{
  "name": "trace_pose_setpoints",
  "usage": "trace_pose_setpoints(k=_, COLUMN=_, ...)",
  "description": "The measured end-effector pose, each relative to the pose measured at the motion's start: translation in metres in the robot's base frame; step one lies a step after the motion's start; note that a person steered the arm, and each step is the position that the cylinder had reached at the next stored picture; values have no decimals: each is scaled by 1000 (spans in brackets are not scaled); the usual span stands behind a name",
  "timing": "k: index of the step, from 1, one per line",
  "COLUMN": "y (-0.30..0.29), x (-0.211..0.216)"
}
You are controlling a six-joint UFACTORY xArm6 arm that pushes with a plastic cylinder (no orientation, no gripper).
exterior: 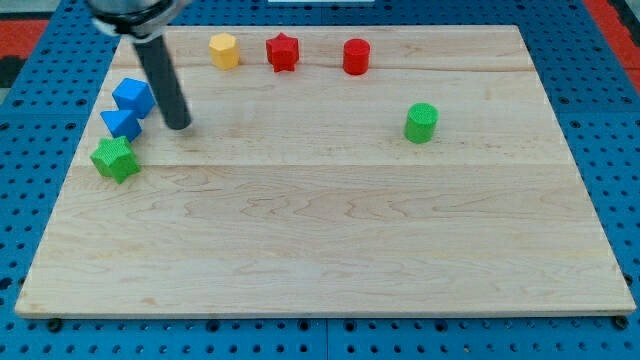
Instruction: Reposition the yellow hexagon below the yellow heart
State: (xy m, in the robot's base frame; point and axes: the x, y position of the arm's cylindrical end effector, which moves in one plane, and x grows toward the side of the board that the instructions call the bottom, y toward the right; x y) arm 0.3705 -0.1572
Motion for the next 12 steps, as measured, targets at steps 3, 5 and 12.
trace_pose_setpoints(k=3, y=46, x=-100)
trace_pose_setpoints(k=5, y=51, x=-145)
trace_pose_setpoints(k=12, y=-25, x=-114)
